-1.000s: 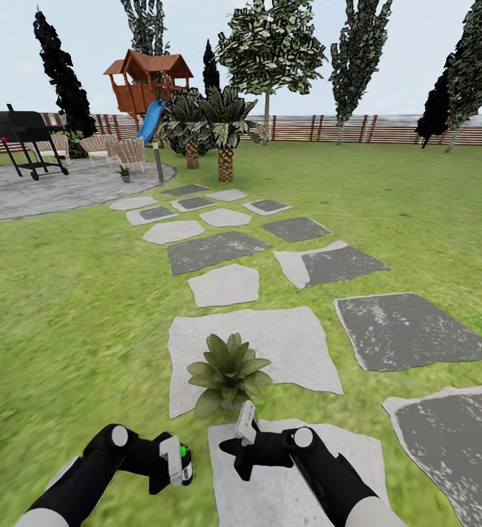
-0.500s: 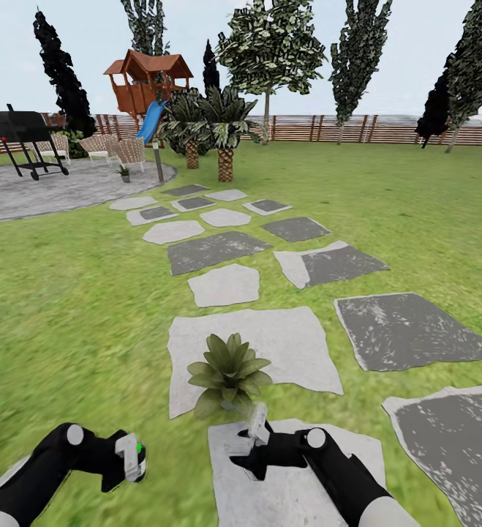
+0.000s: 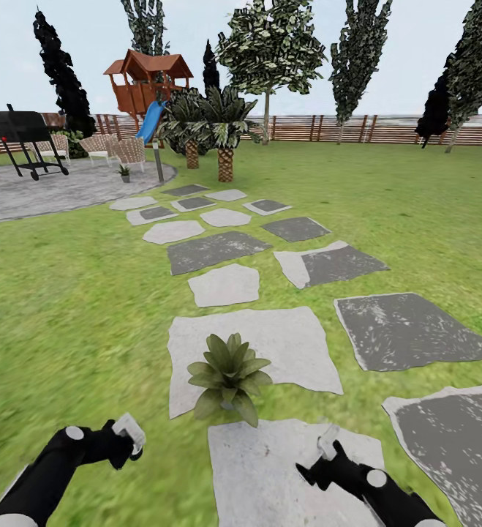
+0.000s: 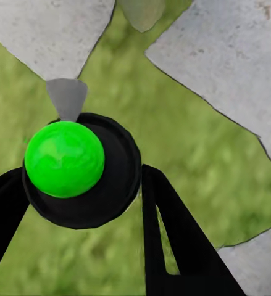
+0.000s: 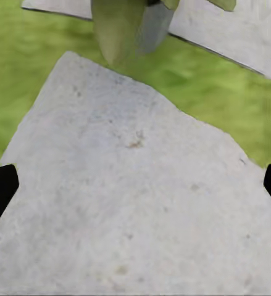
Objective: Pick up the pesticide atomizer in the garden and spray insectifuge to fully cover both potted plants in the garden.
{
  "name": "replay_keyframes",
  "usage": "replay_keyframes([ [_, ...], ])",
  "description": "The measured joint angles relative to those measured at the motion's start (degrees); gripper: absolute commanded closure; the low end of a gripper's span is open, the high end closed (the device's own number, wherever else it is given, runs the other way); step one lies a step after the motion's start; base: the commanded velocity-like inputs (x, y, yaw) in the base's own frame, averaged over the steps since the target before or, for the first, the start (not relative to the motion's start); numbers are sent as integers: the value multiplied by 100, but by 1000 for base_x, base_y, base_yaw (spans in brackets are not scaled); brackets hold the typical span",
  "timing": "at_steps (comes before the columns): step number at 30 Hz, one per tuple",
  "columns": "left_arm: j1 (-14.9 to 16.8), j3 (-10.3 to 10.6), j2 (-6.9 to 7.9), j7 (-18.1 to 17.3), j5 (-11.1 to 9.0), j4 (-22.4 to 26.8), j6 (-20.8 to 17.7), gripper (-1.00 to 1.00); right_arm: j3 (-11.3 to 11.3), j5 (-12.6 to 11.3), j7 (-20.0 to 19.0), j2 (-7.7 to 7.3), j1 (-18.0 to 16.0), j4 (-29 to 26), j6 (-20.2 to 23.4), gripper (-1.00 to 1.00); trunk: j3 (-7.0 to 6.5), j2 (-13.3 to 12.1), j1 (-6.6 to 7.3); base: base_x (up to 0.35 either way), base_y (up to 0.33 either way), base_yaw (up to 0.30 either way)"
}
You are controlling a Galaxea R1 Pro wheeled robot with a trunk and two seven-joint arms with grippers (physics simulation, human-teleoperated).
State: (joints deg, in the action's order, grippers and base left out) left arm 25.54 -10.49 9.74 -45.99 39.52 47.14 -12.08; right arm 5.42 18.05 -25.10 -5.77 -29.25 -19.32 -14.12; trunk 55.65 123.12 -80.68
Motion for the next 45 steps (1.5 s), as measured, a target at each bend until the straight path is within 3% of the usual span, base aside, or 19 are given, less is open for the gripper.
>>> replay_keyframes([
  [3,0,-11,-160,45,-4,-47,-203,100,-78,52,790,-90,2,660,-577,-100,0,0,0,0,0,0],
  [4,8,-8,-238,51,-3,-51,-450,100,-85,63,1369,-102,2,911,-777,-100,0,0,0,0,0,0],
  [7,51,-1,-325,58,-10,-56,-909,100,-94,34,2460,-91,1,1151,-1027,-100,-1,0,0,0,0,0],
  [8,65,3,-363,59,-13,-56,-1092,100,-99,-128,2893,-71,7,1193,-1083,-100,-1,0,0,0,0,0],
  [10,92,11,-406,56,-14,-53,-1326,100,-98,-479,3388,-27,40,1221,-1125,-100,-1,0,0,0,0,0],
  [13,192,30,-434,39,-17,-54,-1791,100,-92,-1244,3845,36,70,1238,-1147,-100,-1,0,0,0,0,0],
  [15,219,59,-439,40,-6,-53,-2058,100,-86,-1550,3944,48,83,1246,-1146,-100,-1,0,0,0,0,0],
  [18,230,89,-437,37,31,-47,-2315,100,-82,-1713,3995,50,100,1250,-1144,-100,-1,0,0,0,0,0],
  [27,179,140,-391,19,59,-48,-2466,100,-72,-1767,4015,63,131,1250,-1143,-100,-1,0,1,26,0,0],
  [33,230,157,-409,22,42,-44,-2877,100,-77,-1788,4022,62,133,1251,-1142,-100,-1,0,4,268,0,0],
  [40,431,728,-442,-170,10,-33,-2999,100,-74,-1796,4014,65,223,1252,-1142,-100,-1,1,4,333,0,0],
  [45,669,815,-396,-529,35,-52,-3651,100,-87,-1804,4033,57,247,1239,-1150,-100,-1,0,4,337,0,0],
])
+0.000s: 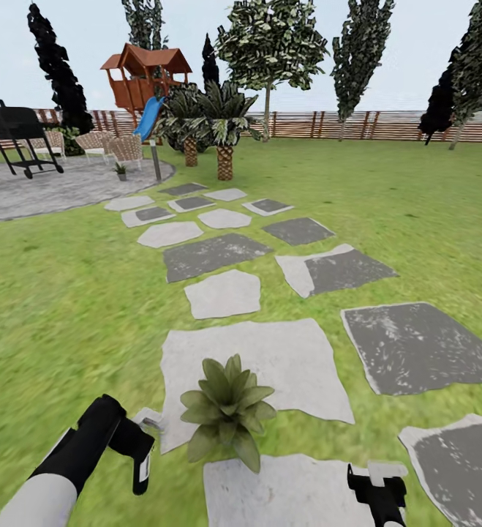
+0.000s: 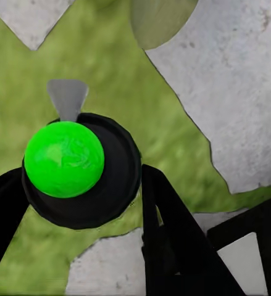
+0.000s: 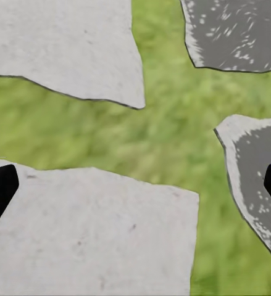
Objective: Pick up the pesticide atomizer in the garden and spray insectifuge to fully cover both potted plants in the garden.
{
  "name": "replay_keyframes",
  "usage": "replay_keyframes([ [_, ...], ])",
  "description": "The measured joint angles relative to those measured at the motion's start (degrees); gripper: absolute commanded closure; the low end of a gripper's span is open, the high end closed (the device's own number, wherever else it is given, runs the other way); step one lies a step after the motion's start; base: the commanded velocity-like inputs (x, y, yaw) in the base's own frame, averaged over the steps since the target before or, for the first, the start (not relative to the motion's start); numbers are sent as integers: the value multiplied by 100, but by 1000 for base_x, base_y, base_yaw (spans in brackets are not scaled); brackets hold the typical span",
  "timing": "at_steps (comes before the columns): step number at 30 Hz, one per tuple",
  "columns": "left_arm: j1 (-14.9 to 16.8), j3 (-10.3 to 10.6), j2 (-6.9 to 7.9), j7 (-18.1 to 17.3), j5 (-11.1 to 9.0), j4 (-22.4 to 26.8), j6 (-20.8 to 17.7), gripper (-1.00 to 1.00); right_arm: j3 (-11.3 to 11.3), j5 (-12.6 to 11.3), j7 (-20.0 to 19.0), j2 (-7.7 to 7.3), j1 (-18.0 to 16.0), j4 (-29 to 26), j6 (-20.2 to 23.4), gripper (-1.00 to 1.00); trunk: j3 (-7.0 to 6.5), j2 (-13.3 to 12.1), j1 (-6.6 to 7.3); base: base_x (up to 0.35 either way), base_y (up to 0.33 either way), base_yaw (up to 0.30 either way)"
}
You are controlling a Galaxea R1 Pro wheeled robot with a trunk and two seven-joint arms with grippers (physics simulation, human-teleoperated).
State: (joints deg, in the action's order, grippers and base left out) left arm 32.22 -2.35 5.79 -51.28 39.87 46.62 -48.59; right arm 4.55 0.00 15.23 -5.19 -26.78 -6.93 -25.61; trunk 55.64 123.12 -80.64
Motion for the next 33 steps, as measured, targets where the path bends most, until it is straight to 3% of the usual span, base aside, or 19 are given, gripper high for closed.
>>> replay_keyframes([
  [5,54,6,46,-31,-6,-2,-90,100,1,0,-1,-4,1,3,7,-100,0,0,-2,216,0,0],
  [16,2,22,93,-39,5,-77,-83,100,8,0,-1,2,1,5,8,-100,1,0,-4,10,0,-136],
  [23,-3,26,447,-336,55,-541,-11,100,8,0,-14,2,1,12,8,-100,0,0,-4,0,0,-12],
  [25,-12,27,691,-425,96,-567,55,100,15,4,-23,9,1,12,8,-100,0,0,-3,0,0,0],
  [28,-16,40,796,-557,57,-577,463,100,16,7,-29,11,1,12,8,-100,0,0,-4,0,0,0],
  [32,-12,343,768,-743,83,-580,738,100,16,20,-37,5,1,12,8,-100,0,0,-4,0,0,0],
  [33,-14,530,752,-771,80,-578,750,100,16,24,-38,3,1,12,8,-100,0,0,-4,0,0,0],
])
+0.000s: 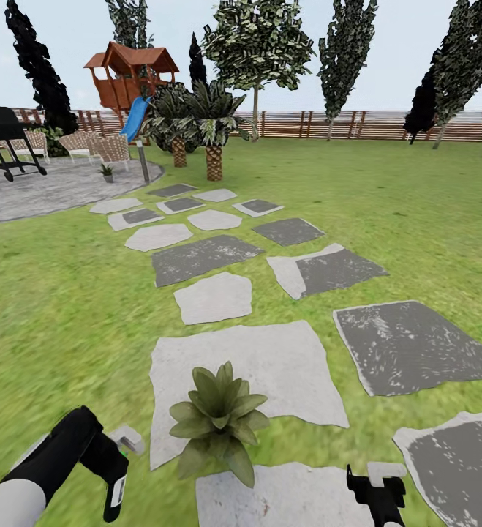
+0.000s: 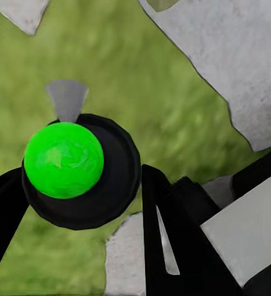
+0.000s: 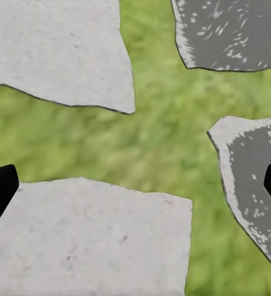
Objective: Pick up the pesticide atomizer in the garden and spray insectifuge to fully cover both potted plants in the garden.
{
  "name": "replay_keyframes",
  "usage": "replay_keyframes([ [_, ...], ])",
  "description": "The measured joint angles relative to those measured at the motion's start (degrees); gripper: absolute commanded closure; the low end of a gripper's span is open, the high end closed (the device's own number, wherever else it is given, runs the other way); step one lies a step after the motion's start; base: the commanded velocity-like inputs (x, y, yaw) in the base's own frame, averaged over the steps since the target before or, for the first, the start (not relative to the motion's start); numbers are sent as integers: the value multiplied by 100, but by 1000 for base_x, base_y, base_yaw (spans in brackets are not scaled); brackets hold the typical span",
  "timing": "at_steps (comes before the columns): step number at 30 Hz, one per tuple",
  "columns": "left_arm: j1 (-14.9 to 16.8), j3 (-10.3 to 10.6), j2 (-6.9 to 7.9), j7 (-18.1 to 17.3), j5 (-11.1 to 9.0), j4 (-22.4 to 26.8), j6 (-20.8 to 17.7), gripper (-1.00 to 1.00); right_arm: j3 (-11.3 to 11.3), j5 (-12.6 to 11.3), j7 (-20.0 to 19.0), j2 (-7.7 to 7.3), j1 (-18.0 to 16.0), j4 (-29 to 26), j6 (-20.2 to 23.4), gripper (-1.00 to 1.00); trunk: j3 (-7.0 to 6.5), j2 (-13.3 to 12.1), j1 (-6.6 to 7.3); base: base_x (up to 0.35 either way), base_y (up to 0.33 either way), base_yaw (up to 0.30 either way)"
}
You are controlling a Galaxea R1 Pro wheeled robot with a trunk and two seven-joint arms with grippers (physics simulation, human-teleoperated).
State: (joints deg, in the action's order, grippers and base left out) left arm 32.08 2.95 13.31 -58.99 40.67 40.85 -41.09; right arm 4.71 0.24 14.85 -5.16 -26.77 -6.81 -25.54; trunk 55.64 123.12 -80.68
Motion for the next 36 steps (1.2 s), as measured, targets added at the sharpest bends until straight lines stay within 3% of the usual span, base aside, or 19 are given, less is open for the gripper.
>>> replay_keyframes([
  [3,-2,77,0,0,7,-2,22,100,0,4,-1,-1,0,0,0,-100,0,0,0,0,0,0],
  [14,-12,64,1,45,25,12,27,100,8,-8,14,8,0,-9,2,-100,0,0,0,0,109,0],
  [27,-12,79,-131,54,27,11,32,100,9,-8,18,10,0,-17,1,-100,0,0,0,0,126,0],
  [36,65,112,-189,37,-1,73,31,100,10,-8,16,7,2,-17,1,-100,0,0,0,0,7,-207],
])
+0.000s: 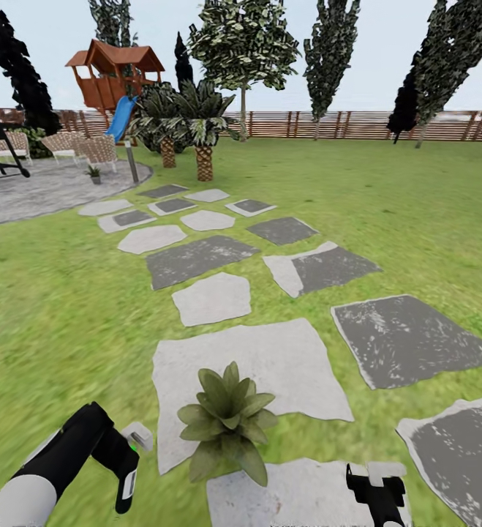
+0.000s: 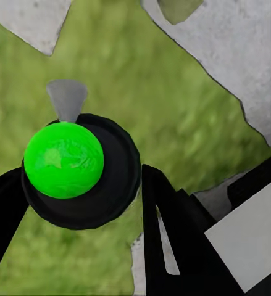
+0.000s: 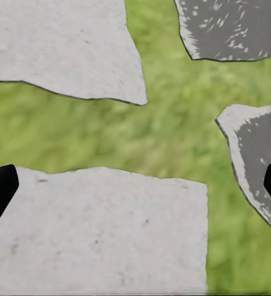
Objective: Pick up the pesticide atomizer in the garden and spray insectifuge to fully cover both potted plants in the garden.
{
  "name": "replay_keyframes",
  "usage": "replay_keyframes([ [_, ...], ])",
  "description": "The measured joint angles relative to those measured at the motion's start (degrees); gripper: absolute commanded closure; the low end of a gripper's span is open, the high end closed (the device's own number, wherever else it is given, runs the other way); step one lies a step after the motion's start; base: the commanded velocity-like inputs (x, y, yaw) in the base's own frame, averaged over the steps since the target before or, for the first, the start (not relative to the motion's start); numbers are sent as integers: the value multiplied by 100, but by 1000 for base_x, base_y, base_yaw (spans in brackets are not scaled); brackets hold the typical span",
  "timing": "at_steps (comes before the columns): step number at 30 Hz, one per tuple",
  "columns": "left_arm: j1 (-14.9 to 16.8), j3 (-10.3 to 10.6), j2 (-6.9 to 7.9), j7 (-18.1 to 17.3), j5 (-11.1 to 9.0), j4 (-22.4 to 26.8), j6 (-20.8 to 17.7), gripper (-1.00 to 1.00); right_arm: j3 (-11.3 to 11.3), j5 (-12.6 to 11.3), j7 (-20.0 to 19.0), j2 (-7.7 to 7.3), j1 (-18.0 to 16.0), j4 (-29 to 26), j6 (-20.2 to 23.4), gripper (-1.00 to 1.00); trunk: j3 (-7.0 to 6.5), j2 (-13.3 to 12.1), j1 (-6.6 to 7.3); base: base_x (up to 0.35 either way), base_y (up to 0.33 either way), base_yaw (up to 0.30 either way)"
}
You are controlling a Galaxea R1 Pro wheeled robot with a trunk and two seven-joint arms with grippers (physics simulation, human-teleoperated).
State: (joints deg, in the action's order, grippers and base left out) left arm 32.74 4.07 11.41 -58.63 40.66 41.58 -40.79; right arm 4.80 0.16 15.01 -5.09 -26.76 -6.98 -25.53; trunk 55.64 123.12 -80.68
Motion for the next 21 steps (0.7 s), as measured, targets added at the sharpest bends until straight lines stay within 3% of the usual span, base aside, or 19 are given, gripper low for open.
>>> replay_keyframes([
  [3,8,42,-210,-8,1,11,-13,100,0,6,1,1,-1,1,-1,-100,0,0,0,0,0,-110],
  [7,116,317,-370,-14,30,13,-10,100,1,22,-5,-4,-2,9,-1,-100,0,0,0,0,0,-19],
  [13,404,489,-319,-32,31,6,-21,100,8,31,-9,-16,-2,13,-1,-100,0,0,0,0,0,-1],
  [21,345,505,-314,-18,32,-66,-24,100,8,31,-10,-17,-2,17,-1,-100,0,0,1,130,131,0],
])
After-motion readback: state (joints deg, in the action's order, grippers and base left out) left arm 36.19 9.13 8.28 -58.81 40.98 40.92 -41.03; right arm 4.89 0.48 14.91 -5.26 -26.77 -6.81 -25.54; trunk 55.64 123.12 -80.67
